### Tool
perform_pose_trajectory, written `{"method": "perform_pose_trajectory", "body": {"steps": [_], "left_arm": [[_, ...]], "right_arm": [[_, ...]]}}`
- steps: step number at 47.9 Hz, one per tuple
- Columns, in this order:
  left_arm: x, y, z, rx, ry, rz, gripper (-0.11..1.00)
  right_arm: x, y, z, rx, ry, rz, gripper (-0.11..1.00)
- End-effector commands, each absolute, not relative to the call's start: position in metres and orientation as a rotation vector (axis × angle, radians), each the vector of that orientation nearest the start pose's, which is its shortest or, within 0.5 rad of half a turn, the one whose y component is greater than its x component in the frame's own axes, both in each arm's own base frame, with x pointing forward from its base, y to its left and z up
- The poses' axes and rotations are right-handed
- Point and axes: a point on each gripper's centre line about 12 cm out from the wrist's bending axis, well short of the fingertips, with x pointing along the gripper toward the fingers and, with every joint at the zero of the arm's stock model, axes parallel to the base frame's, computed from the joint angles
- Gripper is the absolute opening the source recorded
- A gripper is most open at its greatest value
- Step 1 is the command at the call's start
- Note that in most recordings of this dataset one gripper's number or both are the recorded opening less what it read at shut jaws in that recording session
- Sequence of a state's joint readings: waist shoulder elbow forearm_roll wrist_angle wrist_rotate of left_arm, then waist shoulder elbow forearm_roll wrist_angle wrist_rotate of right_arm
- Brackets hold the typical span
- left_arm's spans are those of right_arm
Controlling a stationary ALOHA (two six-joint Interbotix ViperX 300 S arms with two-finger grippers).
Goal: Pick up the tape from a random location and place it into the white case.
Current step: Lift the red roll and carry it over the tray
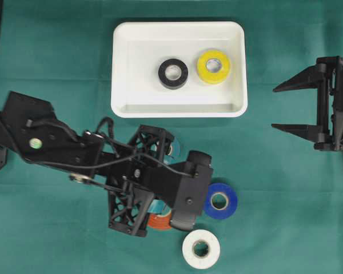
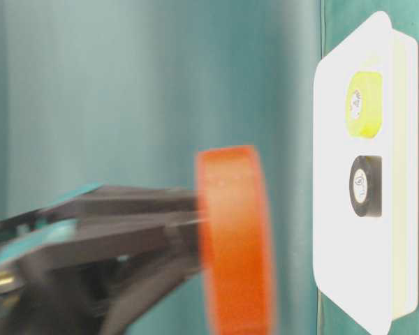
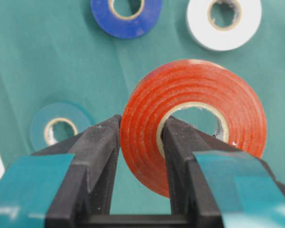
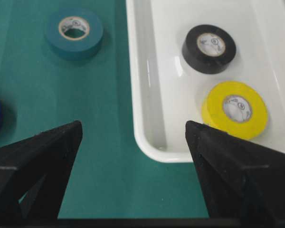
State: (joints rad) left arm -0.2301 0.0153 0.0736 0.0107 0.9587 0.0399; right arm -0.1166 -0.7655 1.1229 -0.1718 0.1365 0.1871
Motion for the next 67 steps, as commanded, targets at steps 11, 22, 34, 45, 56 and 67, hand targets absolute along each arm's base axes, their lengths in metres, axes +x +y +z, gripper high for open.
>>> {"method": "perform_pose_trajectory", "body": {"steps": [11,22,34,45,56,67], "left_arm": [[0.396,-0.094,0.347,0.166,0.951,-0.228,0.22],[0.396,-0.094,0.347,0.166,0.951,-0.228,0.22],[0.396,-0.094,0.347,0.166,0.951,-0.228,0.22],[0.396,-0.094,0.347,0.166,0.951,-0.228,0.22],[0.395,-0.094,0.347,0.166,0.953,-0.228,0.22],[0.395,-0.092,0.345,0.164,0.948,-0.224,0.22]], "right_arm": [[0.223,-0.028,0.235,0.039,0.460,-0.140,0.88],[0.223,-0.028,0.235,0.039,0.460,-0.140,0.88],[0.223,-0.029,0.234,0.039,0.461,-0.140,0.88],[0.223,-0.028,0.235,0.038,0.460,-0.139,0.88],[0.223,-0.028,0.235,0.038,0.460,-0.139,0.88],[0.223,-0.028,0.235,0.036,0.460,-0.139,0.88]]}}
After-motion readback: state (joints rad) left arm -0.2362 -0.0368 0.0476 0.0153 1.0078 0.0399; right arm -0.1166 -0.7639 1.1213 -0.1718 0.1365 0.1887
